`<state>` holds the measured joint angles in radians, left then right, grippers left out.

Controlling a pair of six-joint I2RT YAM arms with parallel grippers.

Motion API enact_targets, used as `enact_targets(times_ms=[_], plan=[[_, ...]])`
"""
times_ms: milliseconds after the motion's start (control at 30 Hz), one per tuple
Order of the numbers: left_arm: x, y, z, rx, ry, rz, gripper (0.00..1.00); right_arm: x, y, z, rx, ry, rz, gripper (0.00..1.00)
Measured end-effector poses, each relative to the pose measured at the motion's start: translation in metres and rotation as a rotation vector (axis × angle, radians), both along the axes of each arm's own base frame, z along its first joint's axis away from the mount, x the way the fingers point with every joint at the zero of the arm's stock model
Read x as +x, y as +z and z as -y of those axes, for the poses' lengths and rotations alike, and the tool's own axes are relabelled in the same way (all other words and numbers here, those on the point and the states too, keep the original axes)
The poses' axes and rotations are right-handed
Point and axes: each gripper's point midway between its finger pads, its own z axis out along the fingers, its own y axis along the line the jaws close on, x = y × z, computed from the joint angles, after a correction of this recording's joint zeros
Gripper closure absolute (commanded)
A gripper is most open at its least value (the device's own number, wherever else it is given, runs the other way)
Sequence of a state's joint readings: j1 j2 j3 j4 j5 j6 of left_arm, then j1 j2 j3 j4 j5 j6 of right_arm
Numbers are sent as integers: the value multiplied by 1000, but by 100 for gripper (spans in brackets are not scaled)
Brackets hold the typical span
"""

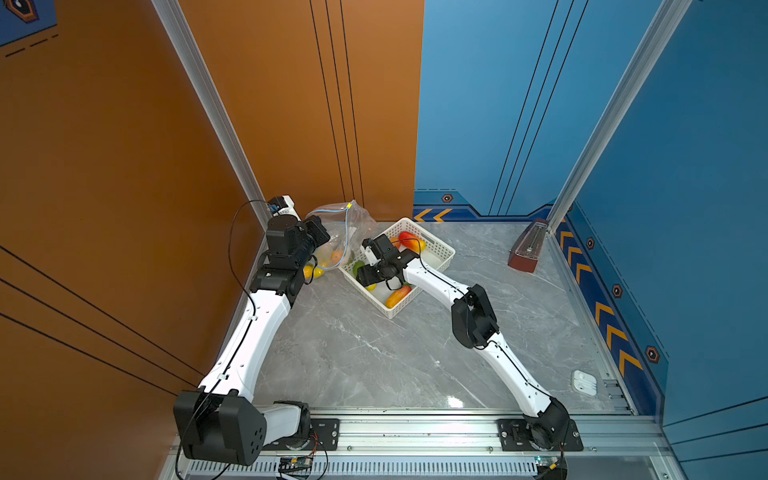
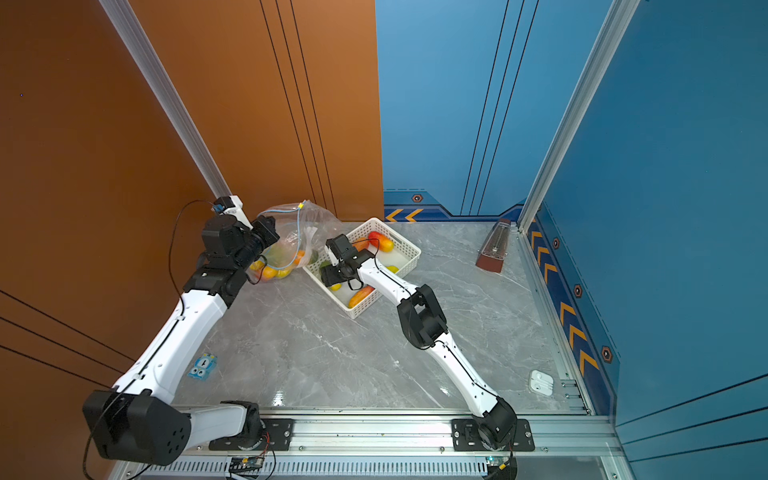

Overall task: Place the mango in a zip-top bag and seal the zipper
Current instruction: Pick up the mango from the basket, then place the mango in the zipper food storage bag.

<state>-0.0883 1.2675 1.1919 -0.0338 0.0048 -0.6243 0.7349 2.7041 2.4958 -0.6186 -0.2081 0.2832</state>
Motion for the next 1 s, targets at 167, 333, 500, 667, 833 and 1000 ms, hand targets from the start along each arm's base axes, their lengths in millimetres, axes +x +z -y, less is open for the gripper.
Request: enact_targets(times_ms=[167, 333, 500, 667, 833, 1000], plan=[[-2, 2, 5, -1, -12, 6, 100, 1, -1, 3, -20, -2, 6, 68], [-6, 1, 9, -2, -23, 4, 100, -9, 11, 21, -63, -24, 9, 80], [-8, 2, 18, -2, -44, 8, 100, -39, 106, 54, 40, -72, 114, 81], [-8, 6, 23, -24, -55, 20, 100, -78, 280, 69, 470, -98, 400, 82], [-9, 9, 33, -55, -74, 29, 100, -115, 371, 39, 818, -8, 537, 81], [-9, 5, 35, -76, -66, 23, 100, -123, 348, -3, 901, 34, 477, 81]])
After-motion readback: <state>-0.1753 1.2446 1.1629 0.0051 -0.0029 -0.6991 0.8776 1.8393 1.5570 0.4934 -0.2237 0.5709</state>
